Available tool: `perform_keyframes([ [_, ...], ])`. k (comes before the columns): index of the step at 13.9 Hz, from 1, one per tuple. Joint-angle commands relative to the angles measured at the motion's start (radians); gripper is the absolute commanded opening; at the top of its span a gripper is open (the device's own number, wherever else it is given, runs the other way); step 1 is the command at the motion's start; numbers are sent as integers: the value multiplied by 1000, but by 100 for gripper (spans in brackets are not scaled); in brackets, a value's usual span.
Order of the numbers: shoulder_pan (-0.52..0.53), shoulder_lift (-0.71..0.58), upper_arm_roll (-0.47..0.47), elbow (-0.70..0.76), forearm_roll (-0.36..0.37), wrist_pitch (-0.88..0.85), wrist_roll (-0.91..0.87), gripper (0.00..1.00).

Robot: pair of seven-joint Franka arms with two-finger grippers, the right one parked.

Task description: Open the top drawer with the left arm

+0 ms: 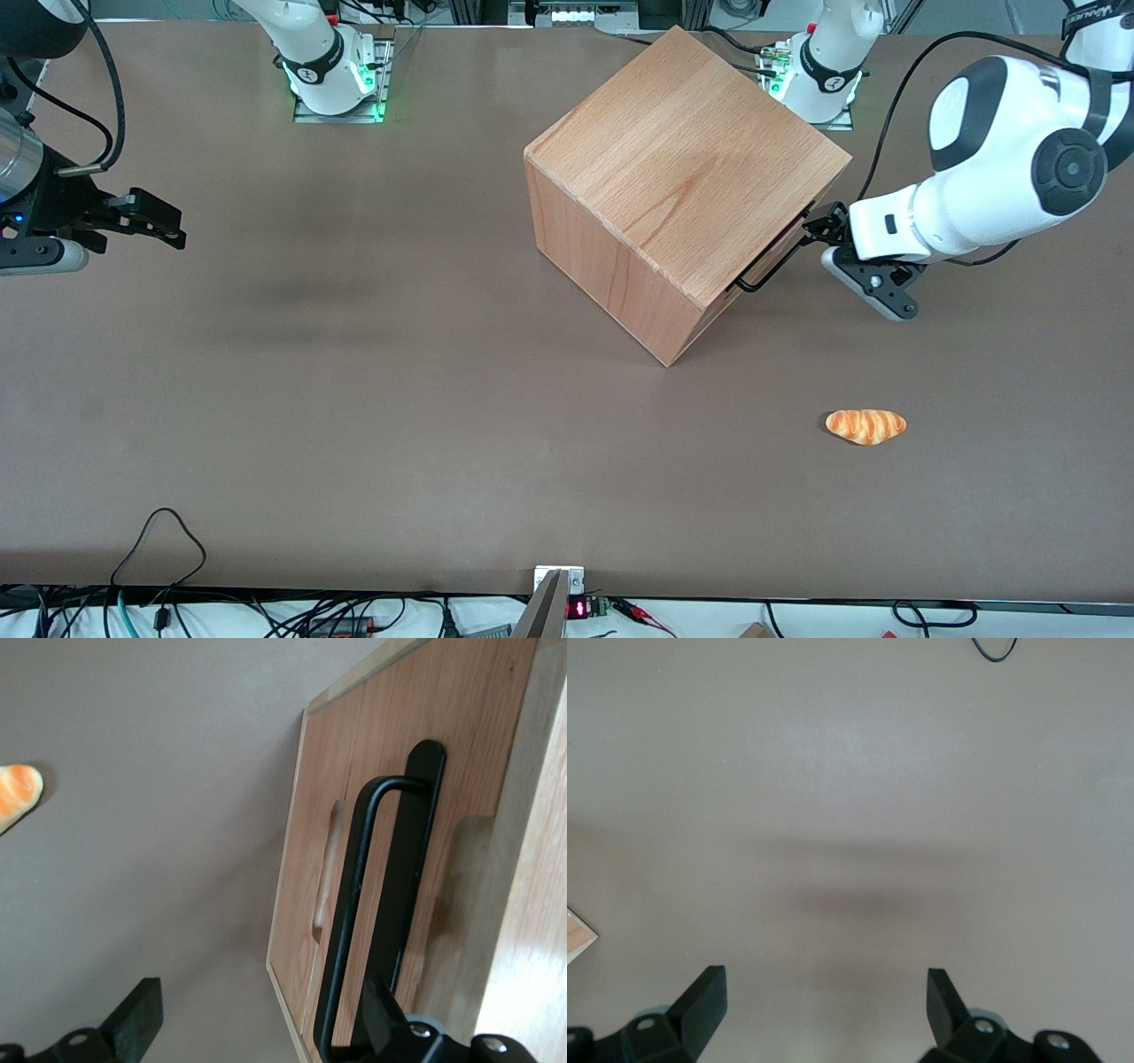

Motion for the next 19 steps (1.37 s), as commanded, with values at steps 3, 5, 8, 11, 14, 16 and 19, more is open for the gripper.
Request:
perform_keyframes([
  [3, 0, 34, -1, -3, -49, 32, 75, 100],
  [5, -3, 45, -6, -3, -68, 40, 87, 100],
  [8, -3, 56, -14, -4, -72, 49, 90, 100],
  [11, -4, 68, -15, -6, -76, 60, 90, 100],
  [14, -6, 82, -15, -12, -77, 89, 92, 100],
  [16, -6, 90, -15, -12, -79, 103, 113, 100],
  [19, -1, 97, -12, -9, -71, 120, 120, 100],
])
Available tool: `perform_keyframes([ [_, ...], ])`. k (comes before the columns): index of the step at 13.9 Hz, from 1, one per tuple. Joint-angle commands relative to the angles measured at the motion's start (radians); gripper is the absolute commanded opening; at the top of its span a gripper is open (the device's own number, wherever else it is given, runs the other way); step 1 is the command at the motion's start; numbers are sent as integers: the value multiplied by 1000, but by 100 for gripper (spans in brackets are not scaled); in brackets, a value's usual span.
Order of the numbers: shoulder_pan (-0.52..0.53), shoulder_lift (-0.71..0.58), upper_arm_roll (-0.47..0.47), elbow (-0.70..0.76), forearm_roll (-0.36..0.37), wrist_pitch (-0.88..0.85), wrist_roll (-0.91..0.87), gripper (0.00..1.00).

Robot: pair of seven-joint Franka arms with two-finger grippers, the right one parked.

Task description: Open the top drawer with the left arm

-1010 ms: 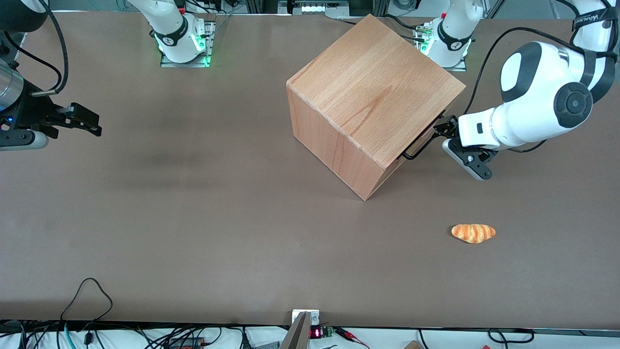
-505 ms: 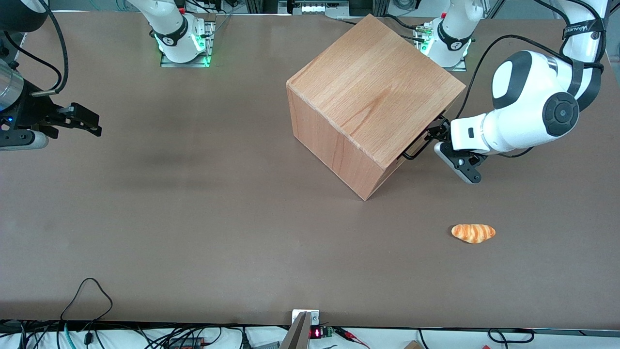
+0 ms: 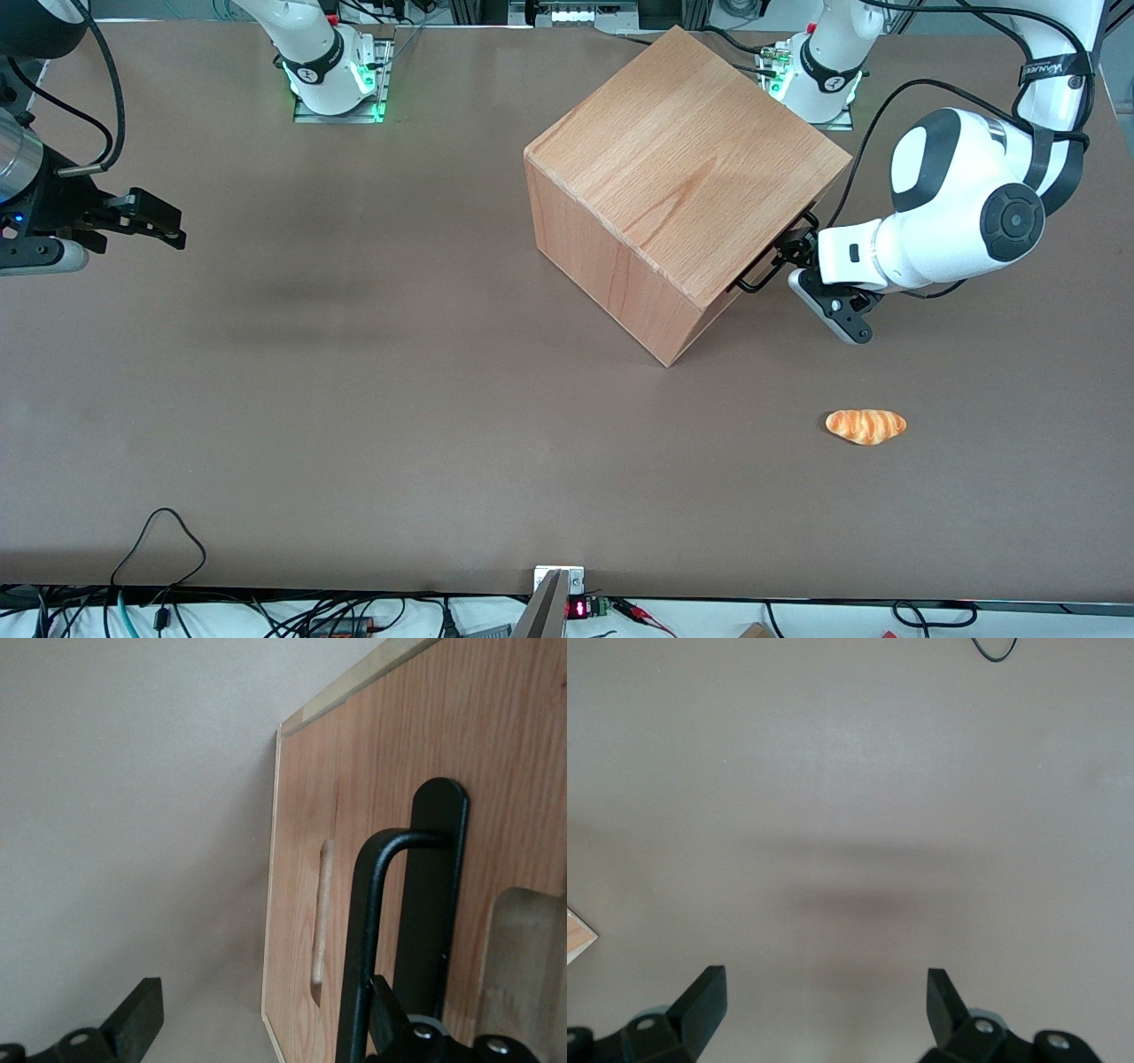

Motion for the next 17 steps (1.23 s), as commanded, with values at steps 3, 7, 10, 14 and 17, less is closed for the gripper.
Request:
perform_keyframes([
  [3, 20, 5, 19, -5, -13, 117, 53, 100],
  [7, 30, 6, 51, -8, -13, 135, 101, 100],
  [10, 50, 12, 60, -6, -13, 139, 111, 100],
  [14, 69, 26, 102, -5, -13, 140, 125, 100],
  [17, 90, 37, 117, -5, -15, 181, 170, 100],
])
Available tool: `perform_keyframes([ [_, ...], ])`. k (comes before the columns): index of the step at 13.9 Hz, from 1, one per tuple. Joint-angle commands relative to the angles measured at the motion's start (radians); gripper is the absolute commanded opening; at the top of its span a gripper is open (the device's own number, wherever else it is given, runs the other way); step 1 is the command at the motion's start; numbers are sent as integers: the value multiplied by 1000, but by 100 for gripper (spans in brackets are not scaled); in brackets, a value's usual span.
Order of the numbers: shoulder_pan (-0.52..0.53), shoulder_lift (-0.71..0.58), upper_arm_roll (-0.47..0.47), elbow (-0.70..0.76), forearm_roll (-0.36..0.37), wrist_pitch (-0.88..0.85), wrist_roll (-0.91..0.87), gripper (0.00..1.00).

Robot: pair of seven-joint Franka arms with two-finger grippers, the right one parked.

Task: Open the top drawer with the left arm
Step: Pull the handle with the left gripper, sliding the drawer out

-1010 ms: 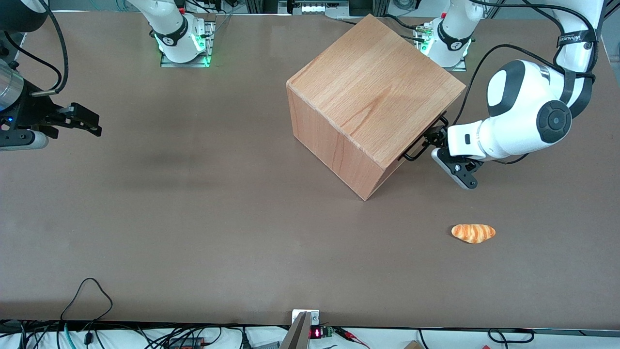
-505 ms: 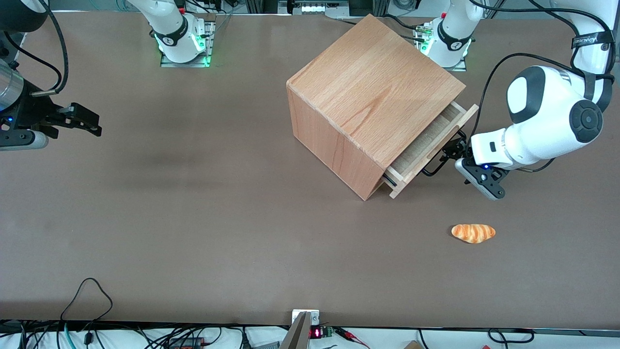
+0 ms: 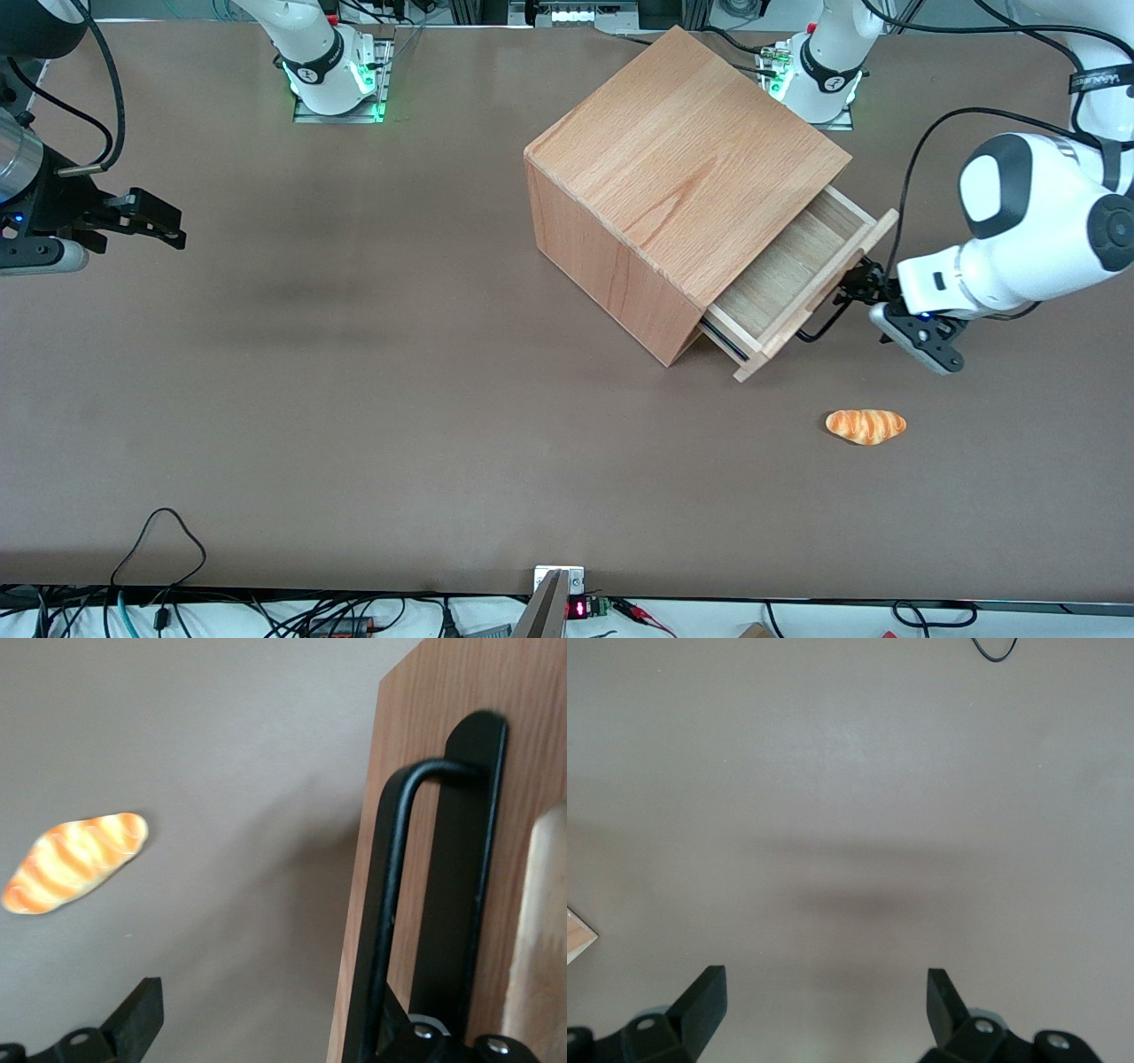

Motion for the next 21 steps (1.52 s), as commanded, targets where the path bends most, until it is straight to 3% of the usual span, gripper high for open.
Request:
perform_keyframes([
  [1, 18, 9, 10, 1, -15, 33, 55, 100],
  [7, 47, 21, 98, 12, -13, 80, 58, 100],
  [12, 50, 16, 98, 70, -15, 71, 38, 100],
  [16, 47, 4, 98, 156, -1, -28, 33, 100],
  [21, 38, -106, 98, 151, 45, -154, -83, 100],
])
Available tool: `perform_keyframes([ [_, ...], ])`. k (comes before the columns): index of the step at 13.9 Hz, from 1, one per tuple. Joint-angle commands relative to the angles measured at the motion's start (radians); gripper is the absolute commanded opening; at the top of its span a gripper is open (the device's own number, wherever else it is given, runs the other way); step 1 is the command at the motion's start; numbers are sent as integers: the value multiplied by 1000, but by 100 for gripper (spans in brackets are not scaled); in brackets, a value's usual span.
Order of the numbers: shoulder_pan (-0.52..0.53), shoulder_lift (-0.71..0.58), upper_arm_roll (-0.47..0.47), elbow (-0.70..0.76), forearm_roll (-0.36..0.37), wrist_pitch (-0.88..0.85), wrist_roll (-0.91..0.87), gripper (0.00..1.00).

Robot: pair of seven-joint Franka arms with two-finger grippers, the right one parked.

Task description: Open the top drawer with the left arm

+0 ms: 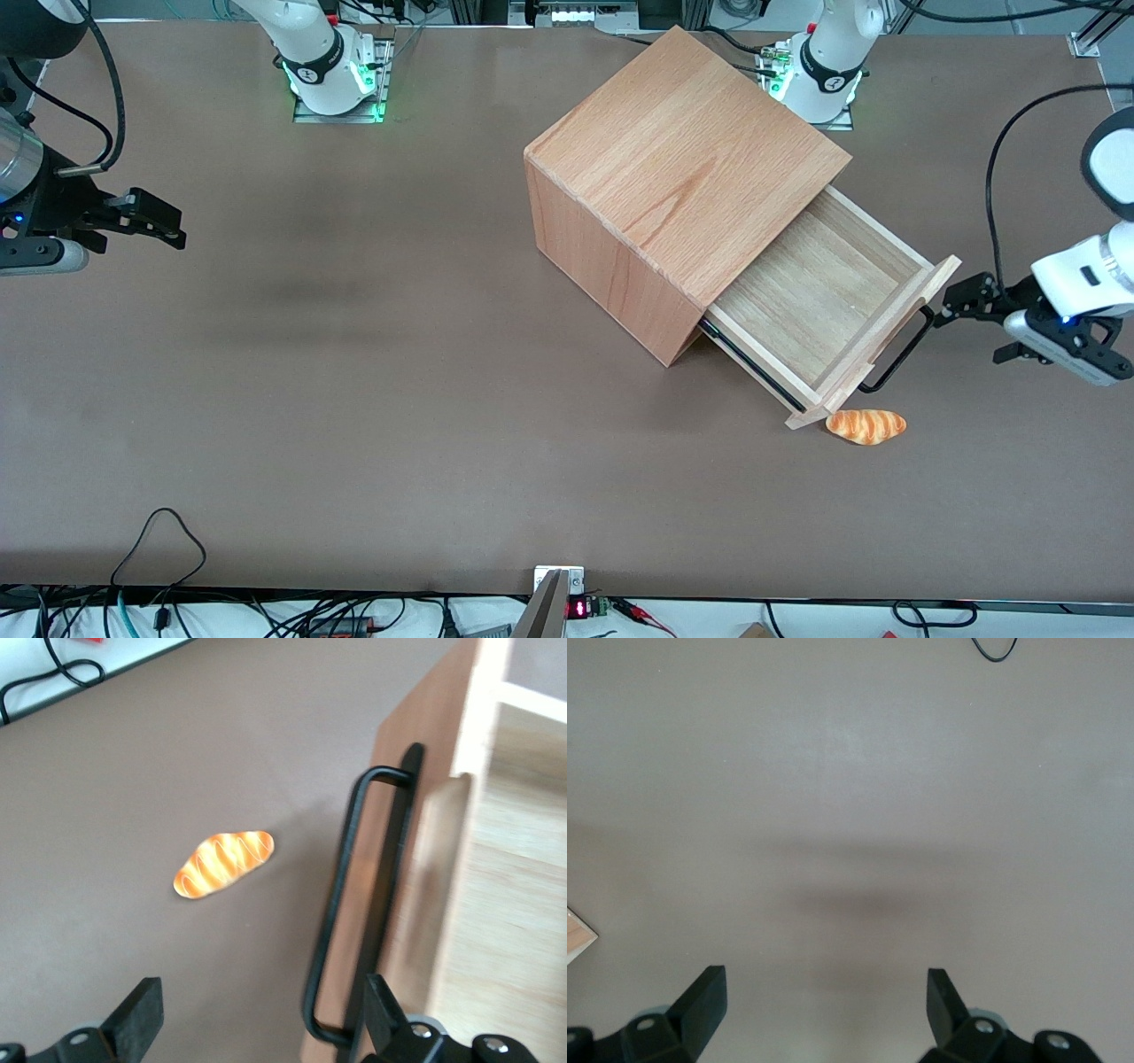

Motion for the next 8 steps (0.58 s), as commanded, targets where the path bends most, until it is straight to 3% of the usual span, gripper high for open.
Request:
perform_keyframes([
  [1, -18, -97, 2, -8, 77, -98, -133, 100],
  [6, -68, -276, 3, -23, 173, -309, -400, 100],
  [8, -135, -327, 63, -39, 209, -362, -529, 100],
])
